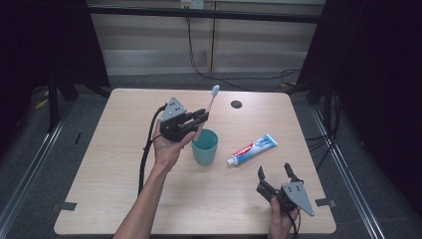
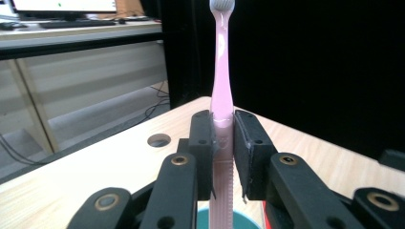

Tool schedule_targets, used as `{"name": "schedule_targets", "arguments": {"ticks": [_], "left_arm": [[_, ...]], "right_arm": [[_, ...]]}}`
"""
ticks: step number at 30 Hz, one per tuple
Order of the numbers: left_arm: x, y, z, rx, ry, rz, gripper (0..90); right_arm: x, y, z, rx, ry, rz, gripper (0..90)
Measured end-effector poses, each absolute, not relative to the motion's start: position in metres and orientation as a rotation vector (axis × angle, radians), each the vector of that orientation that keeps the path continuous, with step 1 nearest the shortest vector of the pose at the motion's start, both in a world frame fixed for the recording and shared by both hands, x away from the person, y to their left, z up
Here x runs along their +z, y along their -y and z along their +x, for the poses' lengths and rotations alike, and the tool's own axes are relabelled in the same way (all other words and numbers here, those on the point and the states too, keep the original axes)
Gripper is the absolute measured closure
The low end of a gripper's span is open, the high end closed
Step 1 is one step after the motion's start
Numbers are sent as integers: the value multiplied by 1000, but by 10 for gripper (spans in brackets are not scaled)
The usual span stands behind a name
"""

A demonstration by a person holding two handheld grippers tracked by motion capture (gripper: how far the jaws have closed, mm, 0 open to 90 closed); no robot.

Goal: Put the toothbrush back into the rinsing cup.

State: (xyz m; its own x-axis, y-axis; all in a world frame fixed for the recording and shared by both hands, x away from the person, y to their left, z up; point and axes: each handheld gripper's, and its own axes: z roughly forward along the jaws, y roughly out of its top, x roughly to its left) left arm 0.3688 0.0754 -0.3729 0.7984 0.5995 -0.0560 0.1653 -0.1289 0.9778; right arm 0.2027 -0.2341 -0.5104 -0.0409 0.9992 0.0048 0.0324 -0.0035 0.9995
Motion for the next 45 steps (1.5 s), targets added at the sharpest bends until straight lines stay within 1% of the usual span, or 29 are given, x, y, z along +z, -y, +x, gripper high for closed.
{"name": "schedule_targets", "arguments": {"ticks": [3,8,15,18,25,33,35,38,43,45], "left_arm": [[-378,-76,376,370,-649,1662,786],[-388,-73,376,380,-639,1683,786],[-402,-82,375,305,-635,1666,785],[-405,-84,375,301,-640,1674,785],[-414,-88,374,243,-650,1685,785],[-423,-91,371,247,-648,1726,784],[-427,-93,371,226,-658,1721,784],[-429,-91,369,252,-642,1766,783],[-431,-92,369,207,-655,1744,783],[-431,-93,367,211,-652,1752,766]], "right_arm": [[-510,234,203,1229,-1257,1219,131],[-510,234,203,1232,-1263,1214,132],[-510,235,203,1233,-1260,1215,131],[-510,235,203,1231,-1262,1218,131],[-510,235,203,1231,-1259,1217,131],[-510,235,203,1232,-1256,1219,131],[-510,235,203,1231,-1256,1218,131],[-510,235,203,1231,-1257,1219,131],[-510,235,203,1229,-1254,1220,131],[-510,234,203,1228,-1256,1219,131]]}}
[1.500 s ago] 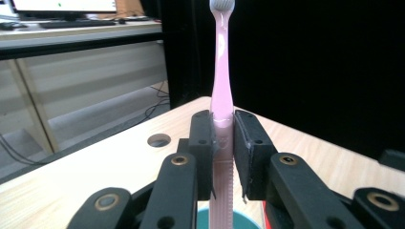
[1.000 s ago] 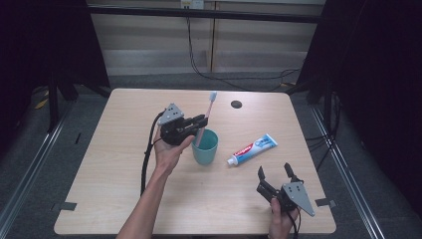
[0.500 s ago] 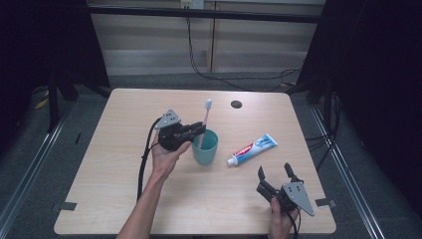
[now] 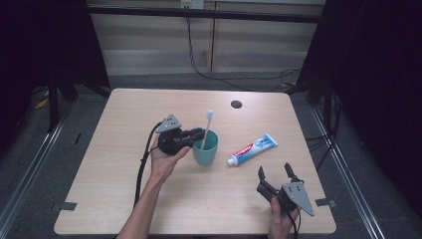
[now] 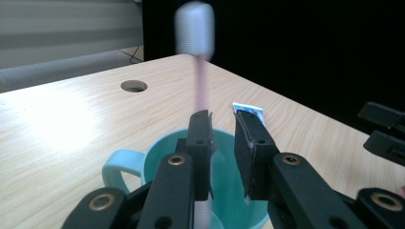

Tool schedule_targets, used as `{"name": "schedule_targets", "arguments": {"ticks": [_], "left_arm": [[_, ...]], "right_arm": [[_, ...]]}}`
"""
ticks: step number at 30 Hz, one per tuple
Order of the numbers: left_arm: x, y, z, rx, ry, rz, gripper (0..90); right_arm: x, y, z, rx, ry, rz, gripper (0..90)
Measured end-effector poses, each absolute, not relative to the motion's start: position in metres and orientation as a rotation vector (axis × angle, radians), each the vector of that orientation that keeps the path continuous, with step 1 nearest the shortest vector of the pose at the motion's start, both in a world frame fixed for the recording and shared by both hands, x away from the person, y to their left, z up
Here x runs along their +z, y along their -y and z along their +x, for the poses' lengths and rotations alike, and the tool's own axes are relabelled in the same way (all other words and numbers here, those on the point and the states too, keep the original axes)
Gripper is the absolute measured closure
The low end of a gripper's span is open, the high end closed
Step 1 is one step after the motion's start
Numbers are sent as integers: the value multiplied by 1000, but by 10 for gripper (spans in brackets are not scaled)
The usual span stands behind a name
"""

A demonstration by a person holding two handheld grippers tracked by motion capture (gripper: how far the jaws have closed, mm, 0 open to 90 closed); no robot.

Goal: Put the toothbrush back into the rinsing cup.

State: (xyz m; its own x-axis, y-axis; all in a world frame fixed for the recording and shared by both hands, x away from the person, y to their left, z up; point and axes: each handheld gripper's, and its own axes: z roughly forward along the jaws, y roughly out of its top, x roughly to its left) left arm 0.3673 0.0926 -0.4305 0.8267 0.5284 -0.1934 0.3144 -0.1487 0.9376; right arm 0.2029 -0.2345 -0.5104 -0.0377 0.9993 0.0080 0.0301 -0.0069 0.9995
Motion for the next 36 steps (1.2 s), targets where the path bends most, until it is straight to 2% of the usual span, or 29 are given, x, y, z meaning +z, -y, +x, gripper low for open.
{"name": "schedule_targets", "arguments": {"ticks": [2,11,13,16,20,23,26,34,36], "left_arm": [[-430,-93,367,208,-652,1750,745],[-427,-105,364,171,-661,1740,522],[-426,-107,363,159,-663,1723,505],[-423,-109,361,212,-659,1738,475],[-420,-114,356,251,-669,1733,380],[-419,-119,355,246,-682,1731,263],[-421,-122,349,269,-692,1751,259],[-434,-132,341,240,-668,1747,142],[-435,-137,339,250,-679,1745,151]], "right_arm": [[-510,234,203,1229,-1255,1219,131],[-510,235,203,1226,-1258,1220,131],[-510,235,203,1226,-1259,1220,131],[-510,234,203,1225,-1260,1223,131],[-510,234,203,1223,-1262,1224,132],[-510,234,203,1225,-1264,1228,132],[-510,234,203,1224,-1264,1226,132],[-510,234,203,1226,-1259,1221,132],[-510,235,203,1226,-1261,1221,132]]}}
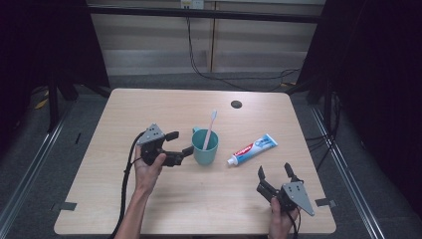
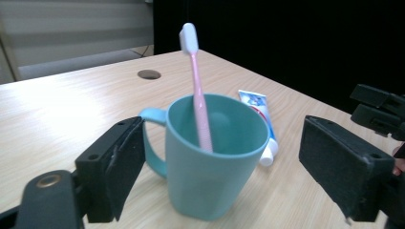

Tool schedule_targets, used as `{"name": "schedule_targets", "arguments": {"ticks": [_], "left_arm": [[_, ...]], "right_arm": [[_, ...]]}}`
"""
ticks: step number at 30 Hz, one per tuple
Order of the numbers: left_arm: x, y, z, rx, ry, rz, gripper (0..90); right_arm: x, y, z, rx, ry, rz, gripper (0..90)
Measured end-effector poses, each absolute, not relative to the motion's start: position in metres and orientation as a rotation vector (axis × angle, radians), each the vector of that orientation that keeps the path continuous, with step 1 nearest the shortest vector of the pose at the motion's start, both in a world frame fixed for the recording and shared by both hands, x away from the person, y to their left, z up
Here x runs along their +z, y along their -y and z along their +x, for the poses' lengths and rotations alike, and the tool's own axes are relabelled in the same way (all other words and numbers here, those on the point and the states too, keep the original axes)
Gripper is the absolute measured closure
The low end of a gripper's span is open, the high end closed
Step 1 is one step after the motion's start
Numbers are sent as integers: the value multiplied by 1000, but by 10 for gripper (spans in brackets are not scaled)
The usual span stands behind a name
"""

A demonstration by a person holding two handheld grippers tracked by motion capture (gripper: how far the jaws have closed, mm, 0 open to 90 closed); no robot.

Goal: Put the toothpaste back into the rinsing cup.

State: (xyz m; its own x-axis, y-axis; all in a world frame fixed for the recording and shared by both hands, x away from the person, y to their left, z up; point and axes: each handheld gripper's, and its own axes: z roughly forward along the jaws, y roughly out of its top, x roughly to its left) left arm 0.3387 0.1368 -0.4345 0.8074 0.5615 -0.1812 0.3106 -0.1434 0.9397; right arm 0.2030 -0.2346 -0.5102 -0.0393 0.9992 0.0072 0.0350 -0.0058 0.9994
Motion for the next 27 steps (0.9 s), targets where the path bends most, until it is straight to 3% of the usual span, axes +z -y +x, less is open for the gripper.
{"name": "schedule_targets", "arguments": {"ticks": [18,24,27], "left_arm": [[-451,-177,320,378,-714,1771,154],[-463,-190,313,347,-737,1716,155],[-468,-199,305,439,-766,1664,157]], "right_arm": [[-510,235,204,1231,-1272,1234,130],[-510,235,204,1231,-1268,1228,131],[-510,235,204,1231,-1268,1228,131]]}}
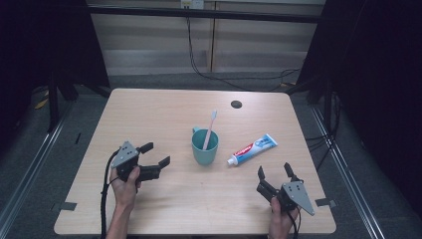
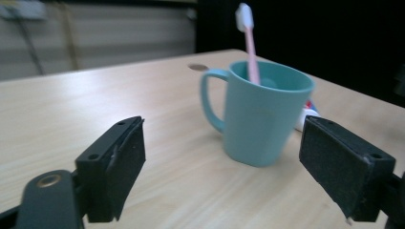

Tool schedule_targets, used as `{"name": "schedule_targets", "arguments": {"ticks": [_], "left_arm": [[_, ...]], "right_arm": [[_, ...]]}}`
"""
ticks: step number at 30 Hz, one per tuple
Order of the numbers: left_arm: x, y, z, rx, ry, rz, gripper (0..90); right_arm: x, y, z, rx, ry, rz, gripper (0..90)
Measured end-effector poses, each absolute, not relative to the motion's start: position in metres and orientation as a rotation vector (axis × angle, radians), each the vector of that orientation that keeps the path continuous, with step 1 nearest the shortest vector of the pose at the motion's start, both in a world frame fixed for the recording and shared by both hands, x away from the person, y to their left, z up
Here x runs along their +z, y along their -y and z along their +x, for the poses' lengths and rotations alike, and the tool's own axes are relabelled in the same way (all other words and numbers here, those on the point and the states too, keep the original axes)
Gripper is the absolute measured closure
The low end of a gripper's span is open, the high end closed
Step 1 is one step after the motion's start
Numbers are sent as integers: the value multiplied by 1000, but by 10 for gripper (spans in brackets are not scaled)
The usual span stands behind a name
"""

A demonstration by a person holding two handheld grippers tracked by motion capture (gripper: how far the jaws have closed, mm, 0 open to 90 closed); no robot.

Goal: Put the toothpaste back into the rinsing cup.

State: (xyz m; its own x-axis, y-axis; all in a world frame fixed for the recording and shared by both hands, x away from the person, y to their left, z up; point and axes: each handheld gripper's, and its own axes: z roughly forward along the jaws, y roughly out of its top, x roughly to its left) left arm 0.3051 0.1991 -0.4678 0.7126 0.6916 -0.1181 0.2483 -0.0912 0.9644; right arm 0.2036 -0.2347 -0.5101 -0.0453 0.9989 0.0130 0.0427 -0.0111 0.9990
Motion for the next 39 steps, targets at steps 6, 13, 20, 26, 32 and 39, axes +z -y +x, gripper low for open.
{"name": "schedule_targets", "arguments": {"ticks": [6,13,20,26,32,39], "left_arm": [[-487,-214,288,432,-833,1601,159],[-500,-219,271,505,-827,1619,161],[-504,-224,267,496,-814,1627,158],[-506,-228,259,552,-799,1553,156],[-508,-232,252,573,-749,1486,154],[-510,-232,244,668,-697,1484,152]], "right_arm": [[-510,235,204,1223,-1272,1230,133],[-509,235,205,1245,-1329,1231,132],[-508,235,208,1225,-1367,1249,131],[-506,237,215,1223,-1414,1301,129],[-504,238,223,1238,-1534,1367,207],[-494,235,230,1247,-1600,1384,252]]}}
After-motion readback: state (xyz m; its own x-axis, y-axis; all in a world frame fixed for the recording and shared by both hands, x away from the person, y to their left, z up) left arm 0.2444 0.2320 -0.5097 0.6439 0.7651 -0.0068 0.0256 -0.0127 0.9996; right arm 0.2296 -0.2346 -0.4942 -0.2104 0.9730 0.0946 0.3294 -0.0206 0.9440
